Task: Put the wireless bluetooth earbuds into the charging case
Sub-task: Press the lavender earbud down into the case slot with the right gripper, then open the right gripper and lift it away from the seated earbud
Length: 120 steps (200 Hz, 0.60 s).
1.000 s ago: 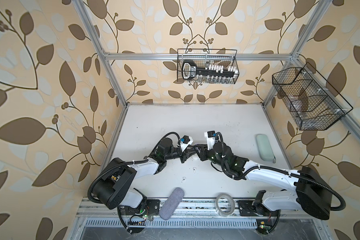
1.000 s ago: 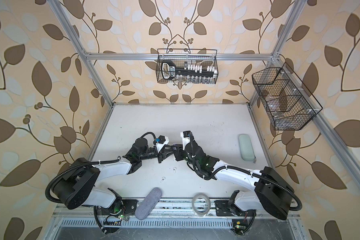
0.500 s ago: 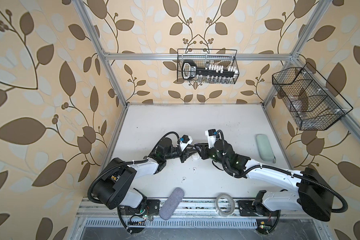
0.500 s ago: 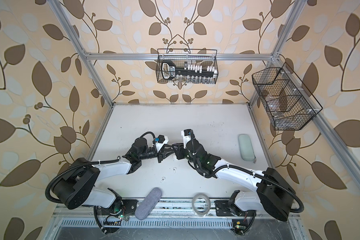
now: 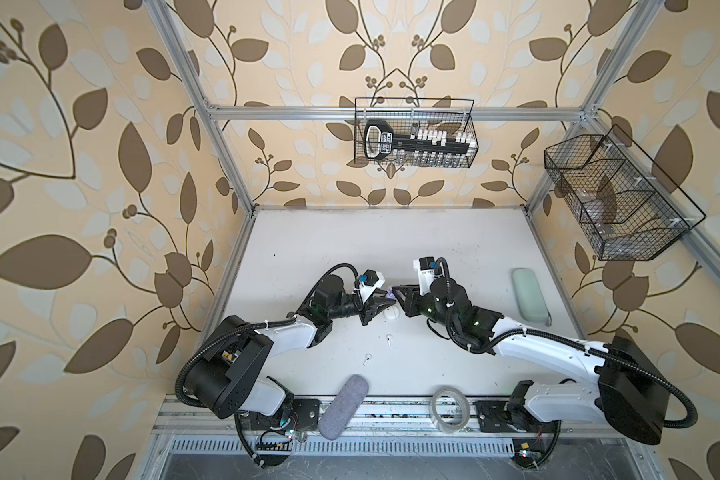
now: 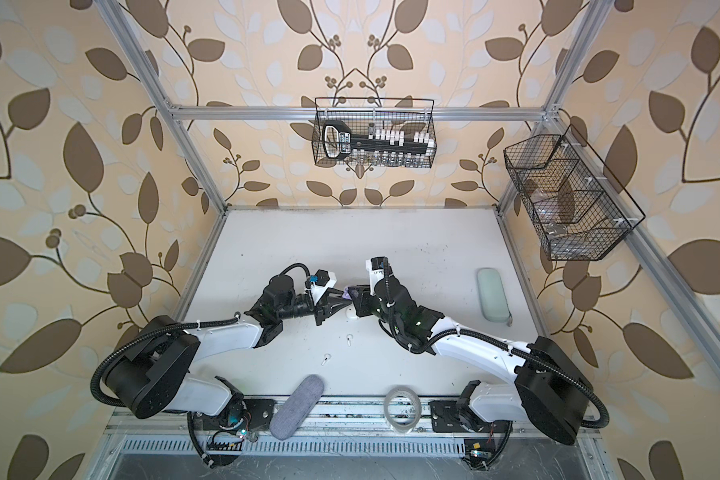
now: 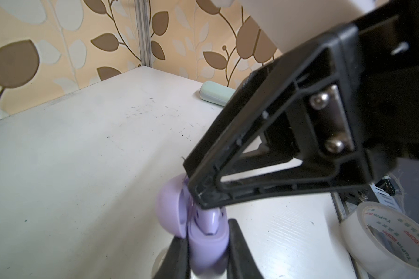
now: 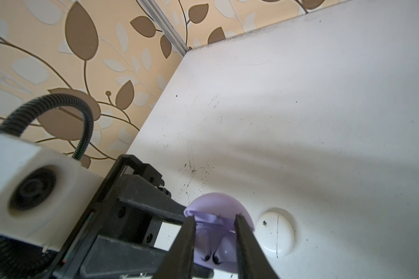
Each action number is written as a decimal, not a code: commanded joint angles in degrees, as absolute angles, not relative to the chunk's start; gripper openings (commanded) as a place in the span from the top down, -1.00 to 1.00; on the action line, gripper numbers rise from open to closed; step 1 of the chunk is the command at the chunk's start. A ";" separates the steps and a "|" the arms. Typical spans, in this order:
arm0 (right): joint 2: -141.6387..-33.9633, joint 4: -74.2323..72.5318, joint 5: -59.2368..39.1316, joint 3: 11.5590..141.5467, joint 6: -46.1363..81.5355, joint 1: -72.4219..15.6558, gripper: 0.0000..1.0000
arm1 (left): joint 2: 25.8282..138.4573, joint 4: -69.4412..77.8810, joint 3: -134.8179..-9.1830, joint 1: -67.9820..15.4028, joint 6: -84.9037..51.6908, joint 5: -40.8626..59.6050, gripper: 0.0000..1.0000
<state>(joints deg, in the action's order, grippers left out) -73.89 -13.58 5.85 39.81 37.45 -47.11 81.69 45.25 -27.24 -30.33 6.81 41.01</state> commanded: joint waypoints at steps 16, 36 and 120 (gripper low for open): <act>-73.64 -12.39 7.21 40.43 37.44 -46.94 0.46 | 79.72 49.92 -28.63 -30.95 7.64 46.14 1.00; -73.58 -12.24 7.21 40.36 37.68 -47.02 0.47 | 79.80 49.83 -28.65 -30.96 7.80 45.98 1.00; -70.17 -8.85 9.59 39.84 38.30 -48.38 0.43 | 80.07 47.40 -28.81 -30.96 10.43 44.76 1.00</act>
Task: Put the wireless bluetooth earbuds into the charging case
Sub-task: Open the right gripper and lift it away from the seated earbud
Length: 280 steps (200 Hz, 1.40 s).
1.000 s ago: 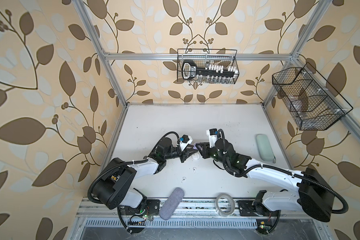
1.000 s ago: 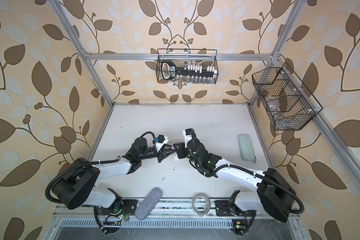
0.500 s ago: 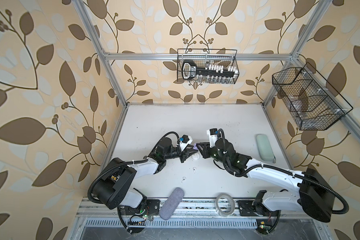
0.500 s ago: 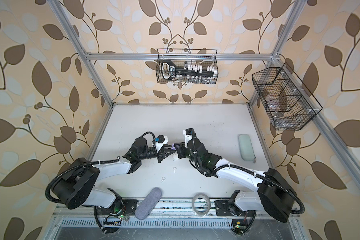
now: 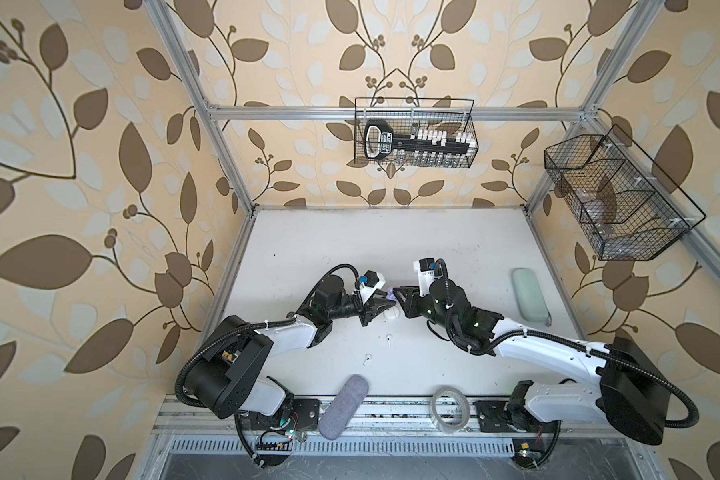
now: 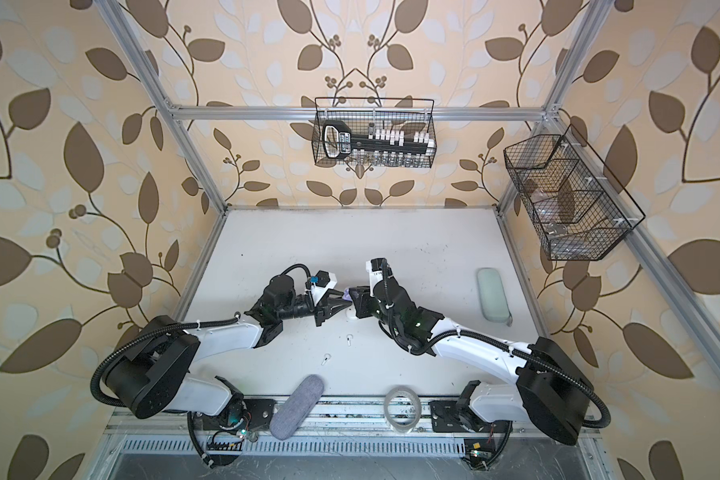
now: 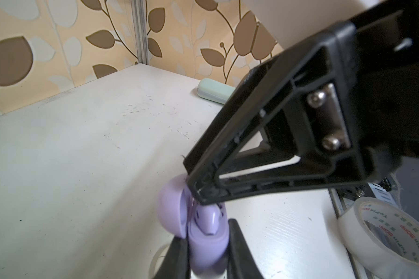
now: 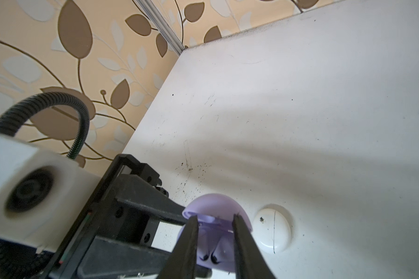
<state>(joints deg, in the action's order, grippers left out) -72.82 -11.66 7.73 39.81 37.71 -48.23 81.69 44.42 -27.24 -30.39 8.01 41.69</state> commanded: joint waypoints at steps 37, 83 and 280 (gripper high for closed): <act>-67.19 -5.79 10.27 39.90 38.31 -47.91 0.37 | 80.51 46.82 -28.88 -31.03 11.48 44.69 1.00; -68.64 1.20 9.64 42.95 41.06 -46.23 0.35 | 81.38 45.75 -28.37 -31.20 14.85 44.43 1.00; -73.14 11.69 -4.75 47.37 39.33 -40.91 0.34 | 80.60 37.30 -27.28 -36.23 30.96 43.18 1.00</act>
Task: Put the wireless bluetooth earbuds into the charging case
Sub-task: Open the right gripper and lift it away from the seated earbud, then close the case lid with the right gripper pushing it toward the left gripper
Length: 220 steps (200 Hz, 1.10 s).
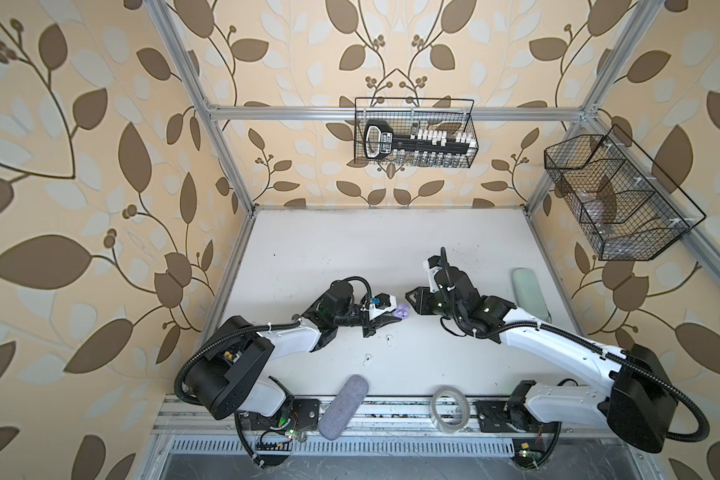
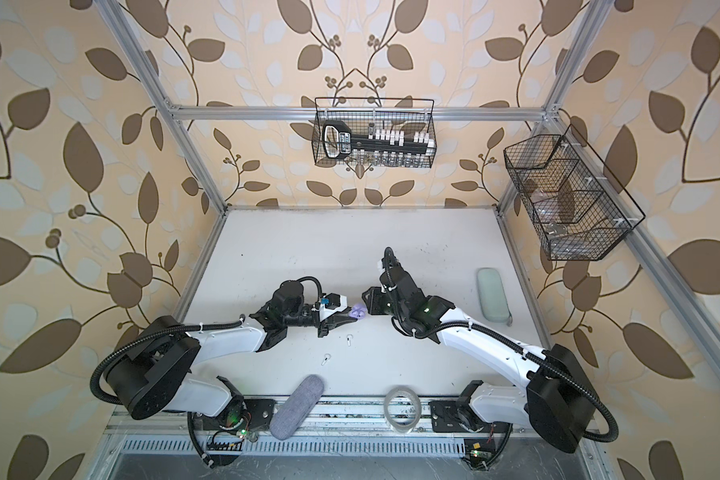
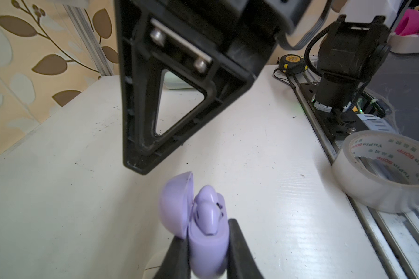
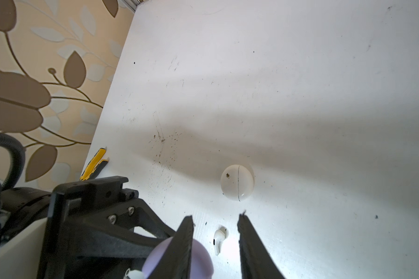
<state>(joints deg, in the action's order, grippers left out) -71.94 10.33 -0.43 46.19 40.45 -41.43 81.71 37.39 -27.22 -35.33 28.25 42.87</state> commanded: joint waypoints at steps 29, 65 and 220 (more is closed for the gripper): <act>-74.31 12.25 -8.12 48.05 38.34 -40.42 0.36 | 80.42 35.65 -27.25 -36.91 32.99 44.12 1.00; -75.65 13.71 -9.74 48.69 37.72 -39.68 0.37 | 80.24 34.76 -27.25 -37.46 34.62 43.77 1.00; -78.84 8.34 -13.68 46.59 39.64 -39.90 0.40 | 80.33 34.14 -27.41 -38.14 35.73 43.59 1.00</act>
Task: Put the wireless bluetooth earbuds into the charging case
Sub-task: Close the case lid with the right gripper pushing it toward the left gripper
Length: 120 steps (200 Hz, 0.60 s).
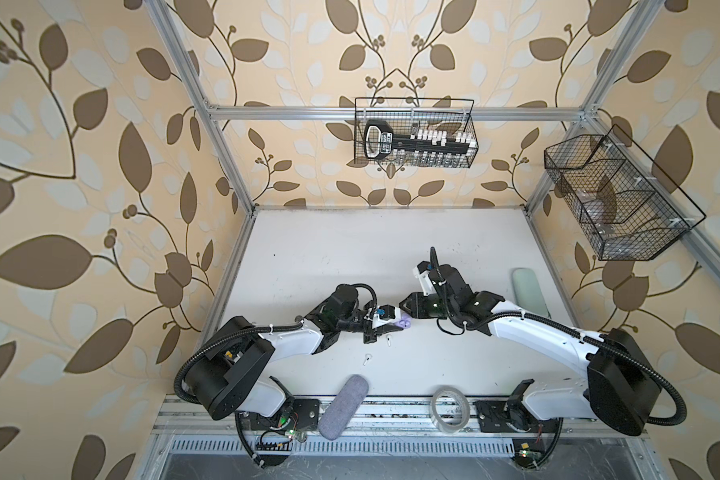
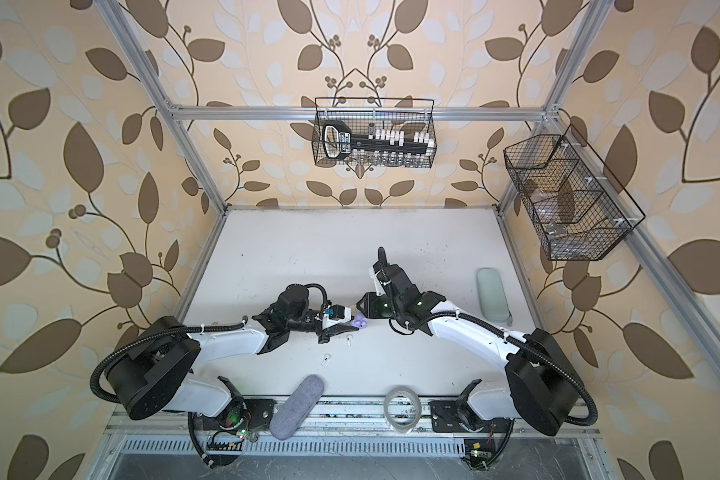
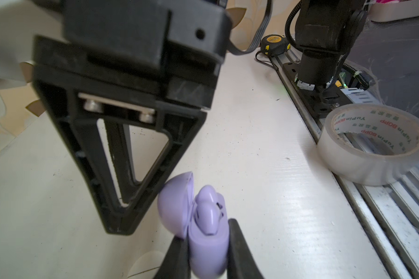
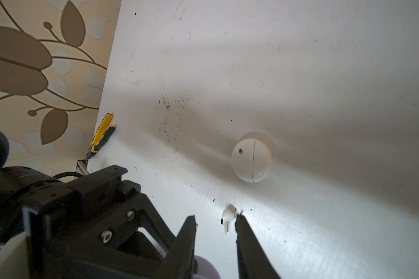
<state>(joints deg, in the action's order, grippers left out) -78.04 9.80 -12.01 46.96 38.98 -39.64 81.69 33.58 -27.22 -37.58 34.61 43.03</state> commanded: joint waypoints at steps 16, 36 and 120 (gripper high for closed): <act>-79.36 7.38 -14.68 46.49 40.00 -39.81 0.40 | 80.42 34.10 -27.35 -38.15 35.87 43.51 1.00; -80.05 6.77 -15.46 46.41 40.25 -39.91 0.40 | 80.42 34.10 -27.42 -38.15 35.82 42.90 1.00; -80.07 6.08 -15.69 44.58 40.71 -40.07 0.41 | 80.42 35.66 -27.16 -38.16 35.42 40.73 1.00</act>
